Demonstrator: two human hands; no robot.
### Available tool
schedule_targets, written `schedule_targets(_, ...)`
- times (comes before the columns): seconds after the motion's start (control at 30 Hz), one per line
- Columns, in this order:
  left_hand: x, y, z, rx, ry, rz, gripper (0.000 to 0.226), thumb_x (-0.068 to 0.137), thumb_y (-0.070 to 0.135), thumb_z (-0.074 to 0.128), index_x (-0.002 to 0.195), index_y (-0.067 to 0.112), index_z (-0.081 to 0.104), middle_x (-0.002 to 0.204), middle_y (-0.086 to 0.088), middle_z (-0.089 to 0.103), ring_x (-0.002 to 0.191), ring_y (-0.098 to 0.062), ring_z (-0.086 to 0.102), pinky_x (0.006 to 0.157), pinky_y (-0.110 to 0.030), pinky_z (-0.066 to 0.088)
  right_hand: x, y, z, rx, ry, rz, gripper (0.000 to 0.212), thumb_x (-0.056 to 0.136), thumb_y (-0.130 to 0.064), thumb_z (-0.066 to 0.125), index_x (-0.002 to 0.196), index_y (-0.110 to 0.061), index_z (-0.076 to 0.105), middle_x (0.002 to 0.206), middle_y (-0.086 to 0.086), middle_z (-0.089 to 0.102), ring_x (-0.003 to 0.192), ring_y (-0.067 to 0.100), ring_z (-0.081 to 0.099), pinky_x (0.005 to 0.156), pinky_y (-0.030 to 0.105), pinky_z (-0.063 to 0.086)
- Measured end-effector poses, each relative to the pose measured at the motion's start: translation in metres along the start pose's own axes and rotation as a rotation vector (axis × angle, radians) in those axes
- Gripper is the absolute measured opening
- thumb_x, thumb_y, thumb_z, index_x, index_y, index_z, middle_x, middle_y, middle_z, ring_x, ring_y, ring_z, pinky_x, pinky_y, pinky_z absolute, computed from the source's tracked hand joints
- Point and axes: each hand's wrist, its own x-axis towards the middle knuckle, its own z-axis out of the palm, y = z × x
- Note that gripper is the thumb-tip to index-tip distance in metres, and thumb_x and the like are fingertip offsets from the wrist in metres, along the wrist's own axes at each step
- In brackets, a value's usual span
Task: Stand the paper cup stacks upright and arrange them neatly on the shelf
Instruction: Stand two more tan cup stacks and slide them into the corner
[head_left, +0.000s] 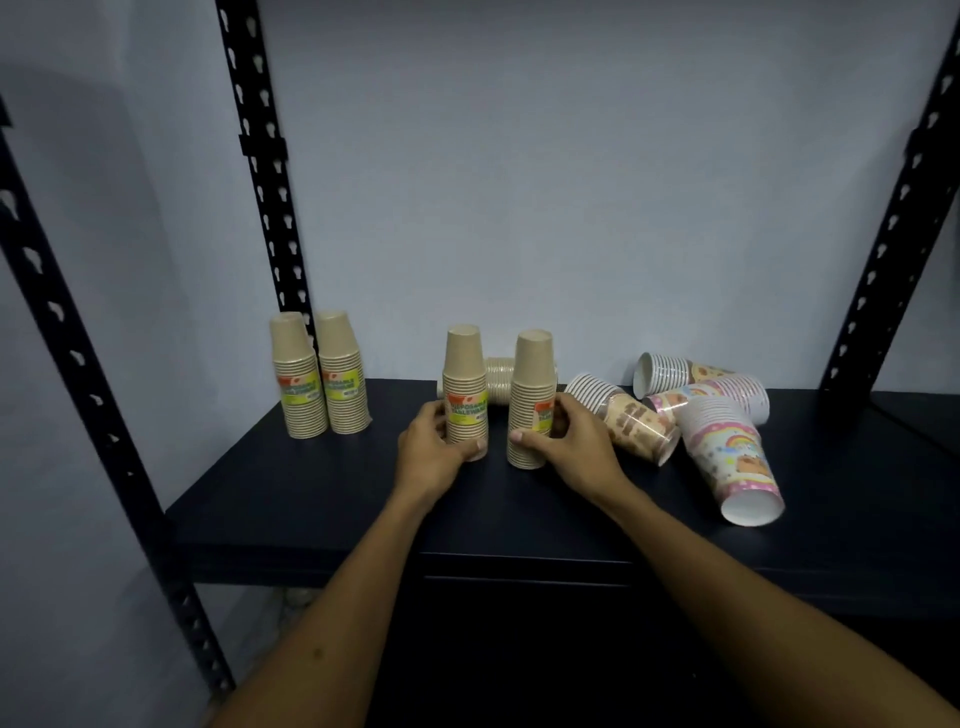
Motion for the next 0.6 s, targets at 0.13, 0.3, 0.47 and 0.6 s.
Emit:
schedule_targets(0.13, 0.001, -0.001, 0.0, -0.021, -0.008, 0.003, 0.064, 0.072, 0.009, 0.082, 0.127, 0.011, 0.05, 0.127, -0.006, 0.061, 0.105, -0.011, 0.058, 0.09, -0.025, 0.047, 0.011, 0.003, 0.016, -0.031, 0.091, 0.044, 0.049, 0.074, -0.031, 0.081, 0.115, -0.015, 0.059, 0.106, -0.005, 0.066, 0.094, 0.007, 0.063, 0.083, 0.026, 0.054)
schedule_targets(0.3, 0.001, -0.001, 0.0, -0.009, -0.015, 0.018, 0.062, 0.075, 0.008, 0.079, 0.13, 0.01, 0.051, 0.128, -0.006, 0.061, 0.109, -0.013, 0.059, 0.091, -0.024, 0.047, 0.014, 0.004, 0.029, -0.025, 0.15, 0.112, 0.051, 0.071, -0.035, 0.083, 0.112, -0.017, 0.059, 0.103, -0.006, 0.066, 0.091, 0.007, 0.061, 0.08, 0.024, 0.052)
schedule_targets(0.47, 0.002, -0.002, 0.001, -0.024, -0.006, -0.004, 0.061, 0.074, 0.007, 0.079, 0.128, 0.01, 0.05, 0.127, -0.006, 0.061, 0.108, -0.013, 0.059, 0.093, -0.026, 0.048, 0.011, 0.006, 0.019, 0.024, 0.009, 0.11, 0.059, 0.076, -0.007, 0.075, 0.129, -0.019, 0.052, 0.114, -0.005, 0.065, 0.102, 0.008, 0.062, 0.091, 0.026, 0.051)
schedule_targets(0.6, 0.003, -0.005, 0.001, -0.042, -0.003, -0.011, 0.06, 0.074, 0.006, 0.08, 0.126, 0.01, 0.052, 0.125, -0.006, 0.062, 0.105, -0.011, 0.059, 0.092, -0.027, 0.049, 0.01, 0.008, 0.02, 0.024, -0.009, 0.088, 0.058, 0.077, -0.002, 0.075, 0.128, -0.016, 0.054, 0.117, -0.001, 0.066, 0.104, 0.009, 0.062, 0.095, 0.029, 0.051)
